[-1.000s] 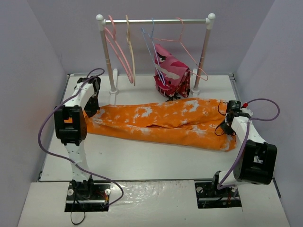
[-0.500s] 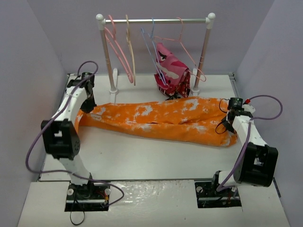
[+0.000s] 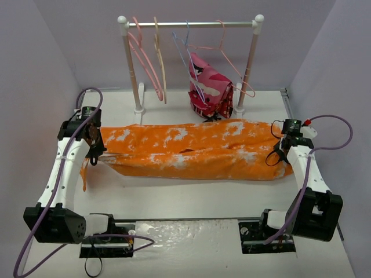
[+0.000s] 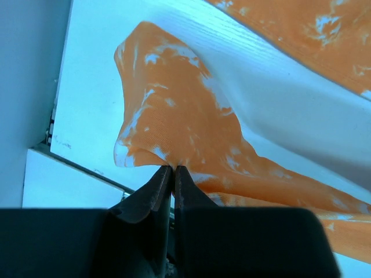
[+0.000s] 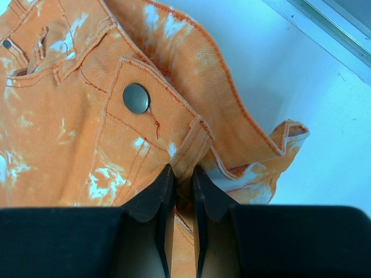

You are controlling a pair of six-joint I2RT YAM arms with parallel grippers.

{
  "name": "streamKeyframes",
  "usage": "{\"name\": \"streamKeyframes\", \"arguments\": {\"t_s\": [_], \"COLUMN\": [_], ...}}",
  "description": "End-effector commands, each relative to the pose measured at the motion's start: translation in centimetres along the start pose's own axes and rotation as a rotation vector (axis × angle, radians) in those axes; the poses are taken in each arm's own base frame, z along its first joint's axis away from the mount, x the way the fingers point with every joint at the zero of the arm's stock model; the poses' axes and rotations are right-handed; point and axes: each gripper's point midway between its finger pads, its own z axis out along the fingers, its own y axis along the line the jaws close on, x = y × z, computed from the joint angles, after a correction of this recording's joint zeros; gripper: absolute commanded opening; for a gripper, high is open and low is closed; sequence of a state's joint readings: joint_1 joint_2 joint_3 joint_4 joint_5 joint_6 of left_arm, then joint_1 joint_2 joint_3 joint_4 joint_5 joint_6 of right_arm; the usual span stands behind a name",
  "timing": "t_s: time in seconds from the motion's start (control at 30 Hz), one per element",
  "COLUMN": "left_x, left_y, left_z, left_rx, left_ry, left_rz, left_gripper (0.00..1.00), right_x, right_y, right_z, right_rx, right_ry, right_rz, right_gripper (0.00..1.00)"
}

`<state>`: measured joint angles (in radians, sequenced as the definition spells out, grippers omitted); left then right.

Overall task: Place the trousers on the hanger
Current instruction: Flatten out the trousers at the center of the board.

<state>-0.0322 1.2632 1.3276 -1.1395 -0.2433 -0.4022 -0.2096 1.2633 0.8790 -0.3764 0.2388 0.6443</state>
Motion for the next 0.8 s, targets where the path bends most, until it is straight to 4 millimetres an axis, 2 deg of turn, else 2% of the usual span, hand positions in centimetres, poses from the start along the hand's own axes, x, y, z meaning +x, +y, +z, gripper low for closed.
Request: {"name": "streamKeyframes", "arguments": {"t_s": [0.0, 0.13, 0.27, 0.37, 0.5, 0.57, 0.67, 0.77], "left_x": [-2.3, -3.9, -3.8, -4.9, -8.3, -10.2, -12.1, -13.8], "left_y": [2.2, -0.4, -4.3, -5.9, -7.8, -8.5, -9.7, -10.0], "left_z": [-1.8, 1.9, 9.7, 13.1, 14.9, 15.1, 15.7, 15.0], "left_rx": [-0.084, -0.056, -0.061, -0.059, -0.02, -0.001, 0.039, 0.054], "left_ry": [-0.048, 0.027, 0.241, 0.282, 0.224, 0.181, 0.13, 0.086], "left_rz": [0.04, 0.078, 0.144, 0.152, 0.131, 0.136, 0.143, 0.144], "left_gripper": [0.0, 0.0, 0.0, 0.0, 0.0, 0.0, 0.0, 0.0], "right_x": [-4.7, -4.7, -4.0, -3.6, -3.5, -3.8, -4.4, -5.3], "right_y": [0.1, 0.8, 1.2, 1.5, 2.0, 2.5, 3.3, 4.2], "right_z": [-1.1, -0.1, 1.3, 2.2, 3.0, 3.2, 3.6, 4.1], "right_rx": [0.029, 0.035, 0.057, 0.07, 0.078, 0.076, 0.072, 0.072], "right_ry": [-0.153, -0.126, -0.085, -0.064, -0.055, -0.054, -0.065, -0.073], "right_rz": [0.05, 0.04, 0.025, 0.023, 0.017, 0.02, 0.019, 0.02], "right_gripper": [0.0, 0.0, 0.0, 0.0, 0.01, 0.02, 0.02, 0.0]}}
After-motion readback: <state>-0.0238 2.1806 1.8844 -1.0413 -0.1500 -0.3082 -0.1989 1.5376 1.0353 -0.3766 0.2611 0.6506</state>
